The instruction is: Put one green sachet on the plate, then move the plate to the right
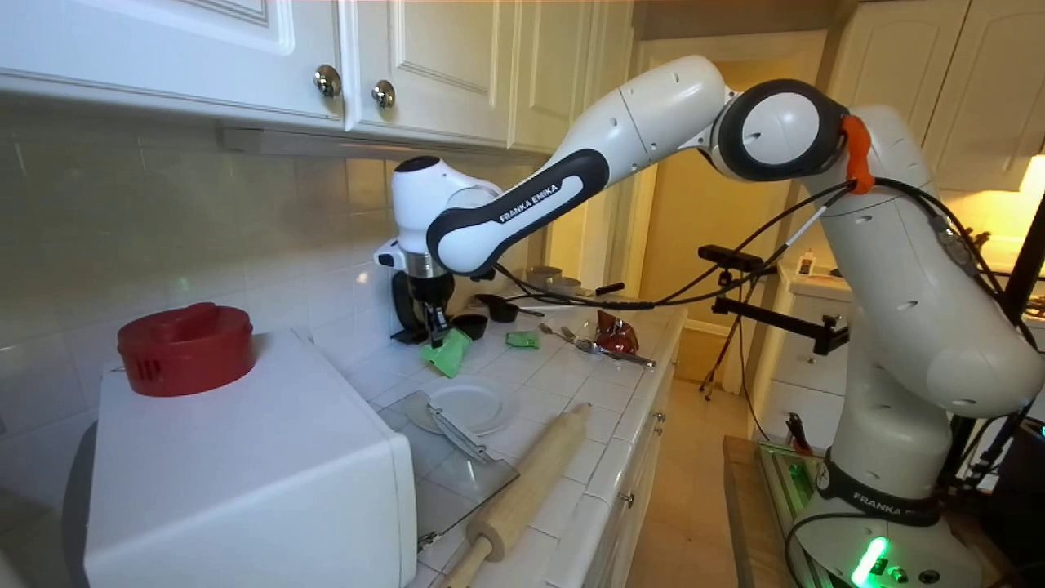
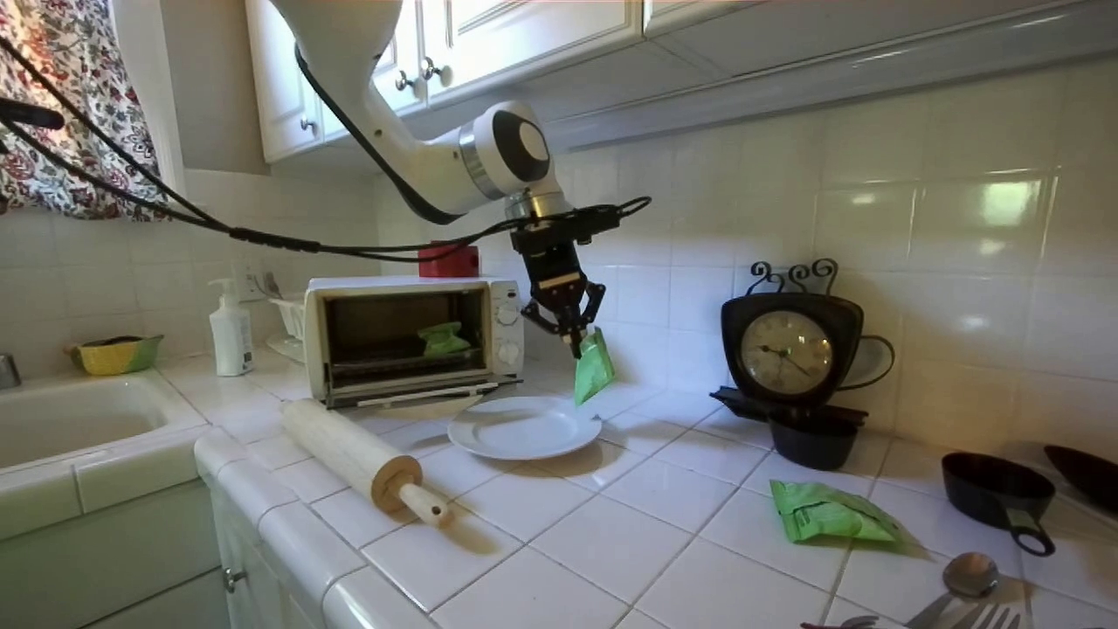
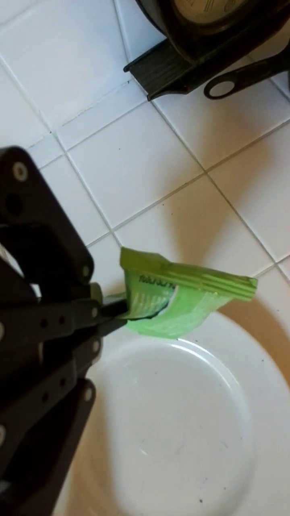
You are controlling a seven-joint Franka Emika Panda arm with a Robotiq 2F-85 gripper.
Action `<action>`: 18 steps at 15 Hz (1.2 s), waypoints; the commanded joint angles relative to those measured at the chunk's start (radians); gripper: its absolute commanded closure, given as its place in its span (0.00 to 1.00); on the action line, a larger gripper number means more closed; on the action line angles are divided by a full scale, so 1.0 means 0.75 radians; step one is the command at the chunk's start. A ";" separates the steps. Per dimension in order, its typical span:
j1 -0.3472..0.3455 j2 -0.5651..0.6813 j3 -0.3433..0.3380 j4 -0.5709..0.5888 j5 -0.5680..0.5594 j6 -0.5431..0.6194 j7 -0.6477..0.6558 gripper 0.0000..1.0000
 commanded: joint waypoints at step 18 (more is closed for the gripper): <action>-0.141 -0.181 0.153 -0.486 0.384 0.514 0.047 1.00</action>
